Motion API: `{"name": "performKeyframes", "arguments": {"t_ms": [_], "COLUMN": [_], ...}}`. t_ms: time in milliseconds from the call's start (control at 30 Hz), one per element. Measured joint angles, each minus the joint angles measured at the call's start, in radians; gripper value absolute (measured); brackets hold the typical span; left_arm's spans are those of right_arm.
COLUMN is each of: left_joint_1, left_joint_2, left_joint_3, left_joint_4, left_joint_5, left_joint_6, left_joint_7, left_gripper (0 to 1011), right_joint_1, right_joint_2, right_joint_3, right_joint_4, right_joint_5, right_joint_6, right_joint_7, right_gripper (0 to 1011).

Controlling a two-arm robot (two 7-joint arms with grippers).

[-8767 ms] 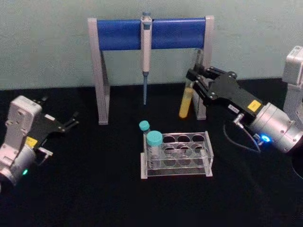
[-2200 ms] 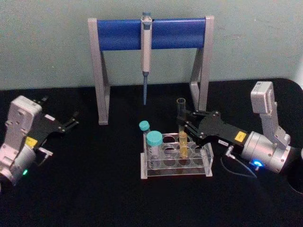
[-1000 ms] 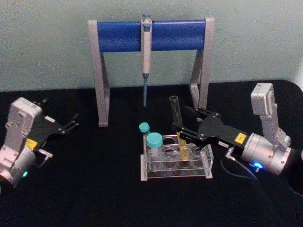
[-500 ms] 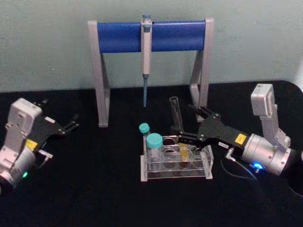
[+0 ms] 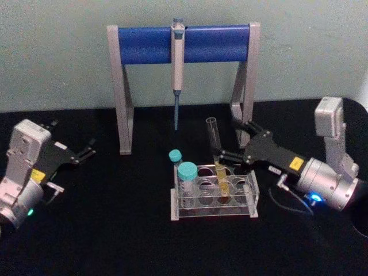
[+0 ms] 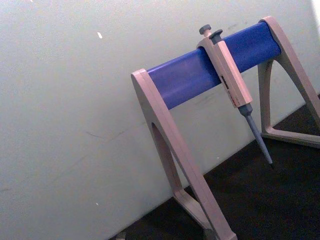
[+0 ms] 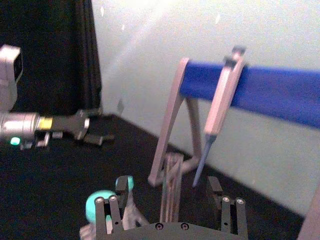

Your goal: Pick up the test tube from the test tube rack, shake it, then place it back into the test tube rack.

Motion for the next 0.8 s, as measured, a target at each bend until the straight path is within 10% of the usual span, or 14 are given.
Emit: {"name": "performKeyframes", "arguments": {"t_ms": [300, 600, 800], "left_joint_1": [0.0, 0.0, 0.0], "left_joint_2": [0.0, 0.0, 0.0], "left_joint_3": [0.0, 0.0, 0.0], "left_joint_4": [0.0, 0.0, 0.0], "left_joint_5": [0.0, 0.0, 0.0], "left_joint_6": [0.0, 0.0, 0.0], "left_joint_7": [0.0, 0.0, 0.0], "left_gripper": [1002, 1001, 1001], "right_joint_1": [-0.072, -0.11, -0.114], "right_joint_2": [-0.028, -0.067, -0.09], "right_joint_3": [0.114, 0.155, 0.145], "right_joint_4": [-0.102, -0.143, -0.106], "right_joint_5": [0.012, -0.237, -0.325], "right_joint_6": [-0.063, 0.044, 0.164], "right_joint_7": [-0.171, -0.53, -0.63], "right_gripper": [1000, 1000, 1000]}}
